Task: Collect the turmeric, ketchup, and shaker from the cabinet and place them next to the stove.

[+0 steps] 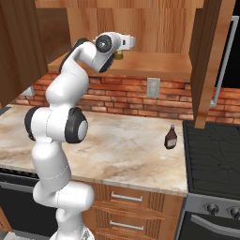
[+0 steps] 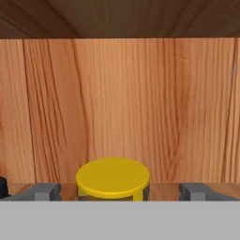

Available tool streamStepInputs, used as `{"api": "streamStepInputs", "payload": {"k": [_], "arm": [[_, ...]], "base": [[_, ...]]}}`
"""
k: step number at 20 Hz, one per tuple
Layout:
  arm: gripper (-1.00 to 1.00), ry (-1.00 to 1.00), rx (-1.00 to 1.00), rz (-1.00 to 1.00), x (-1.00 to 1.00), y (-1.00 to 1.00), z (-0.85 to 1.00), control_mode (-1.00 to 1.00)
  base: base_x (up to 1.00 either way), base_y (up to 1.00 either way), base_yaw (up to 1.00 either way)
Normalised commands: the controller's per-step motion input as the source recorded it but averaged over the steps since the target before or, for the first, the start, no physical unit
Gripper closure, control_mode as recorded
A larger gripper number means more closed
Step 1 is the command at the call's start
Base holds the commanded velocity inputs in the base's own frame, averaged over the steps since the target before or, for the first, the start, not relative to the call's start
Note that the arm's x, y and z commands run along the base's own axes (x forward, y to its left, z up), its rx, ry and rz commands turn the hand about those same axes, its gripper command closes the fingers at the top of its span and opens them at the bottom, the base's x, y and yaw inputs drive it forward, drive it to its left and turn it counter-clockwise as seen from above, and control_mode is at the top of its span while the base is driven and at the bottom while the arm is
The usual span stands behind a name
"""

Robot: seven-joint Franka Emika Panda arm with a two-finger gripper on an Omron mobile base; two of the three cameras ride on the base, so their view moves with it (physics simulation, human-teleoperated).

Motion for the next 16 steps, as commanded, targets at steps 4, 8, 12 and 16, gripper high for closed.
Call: {"api": "streamStepInputs", "payload": {"k": [4,8,12,16], "arm": [[-1.0,0.0,0.0,0.0,0.07,0.0,-0.04,-1.0],[-1.0,0.01,0.0,0.0,0.08,0.02,-0.06,-1.0],[-1.0,0.01,0.0,0.0,0.11,0.03,-0.05,-1.0],[1.0,0.03,0.0,0.0,0.15,0.08,-0.06,-1.0]], "base": [[0.0,0.0,0.0],[0.0,0.0,0.0],[0.0,0.0,0.0],[0.0,0.0,0.0]]}}
